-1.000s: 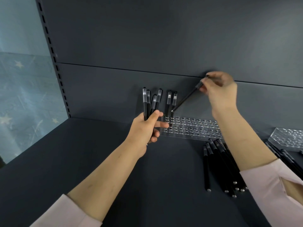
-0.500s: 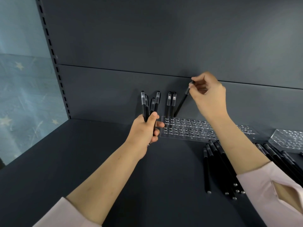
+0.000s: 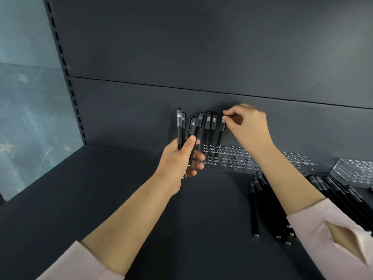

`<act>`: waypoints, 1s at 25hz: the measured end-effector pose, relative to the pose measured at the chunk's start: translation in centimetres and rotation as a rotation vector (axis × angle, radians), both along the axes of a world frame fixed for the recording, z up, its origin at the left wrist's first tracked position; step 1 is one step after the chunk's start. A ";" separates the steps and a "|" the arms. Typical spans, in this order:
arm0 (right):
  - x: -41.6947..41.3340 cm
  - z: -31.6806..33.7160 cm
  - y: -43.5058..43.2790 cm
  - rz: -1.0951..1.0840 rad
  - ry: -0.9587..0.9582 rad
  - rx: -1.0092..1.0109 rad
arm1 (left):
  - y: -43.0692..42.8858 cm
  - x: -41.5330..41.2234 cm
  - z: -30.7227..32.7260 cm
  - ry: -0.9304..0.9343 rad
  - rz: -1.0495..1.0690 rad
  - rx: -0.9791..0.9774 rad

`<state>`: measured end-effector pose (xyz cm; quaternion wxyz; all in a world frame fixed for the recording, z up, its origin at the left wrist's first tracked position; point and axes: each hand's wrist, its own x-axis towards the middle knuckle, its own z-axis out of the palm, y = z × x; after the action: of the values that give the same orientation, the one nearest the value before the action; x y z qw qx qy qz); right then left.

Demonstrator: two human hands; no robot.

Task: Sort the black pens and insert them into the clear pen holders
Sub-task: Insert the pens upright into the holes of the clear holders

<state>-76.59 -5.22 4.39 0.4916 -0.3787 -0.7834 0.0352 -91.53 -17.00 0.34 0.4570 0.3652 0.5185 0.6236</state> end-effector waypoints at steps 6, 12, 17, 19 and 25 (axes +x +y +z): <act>0.1 -0.2 0.2 -0.009 -0.027 0.030 | 0.3 0.1 0.0 -0.019 0.003 0.017; -0.6 1.0 -1.3 0.041 0.104 -0.075 | 0.5 0.3 0.2 -0.030 -0.024 0.067; -1.2 0.8 -3.9 0.310 0.367 -0.496 | 0.3 0.6 -0.1 -0.004 -0.100 0.128; -1.1 -0.1 -4.7 0.294 0.468 -0.560 | 0.3 0.5 -0.2 0.019 -0.128 0.136; -0.4 -1.8 -5.8 0.359 0.676 -0.647 | -0.3 0.8 -0.4 0.205 -0.209 0.069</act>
<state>-76.96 -11.04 2.63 0.5614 -0.3386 -0.5820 0.4811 -90.77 -17.34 -0.05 0.4513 0.4946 0.4998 0.5495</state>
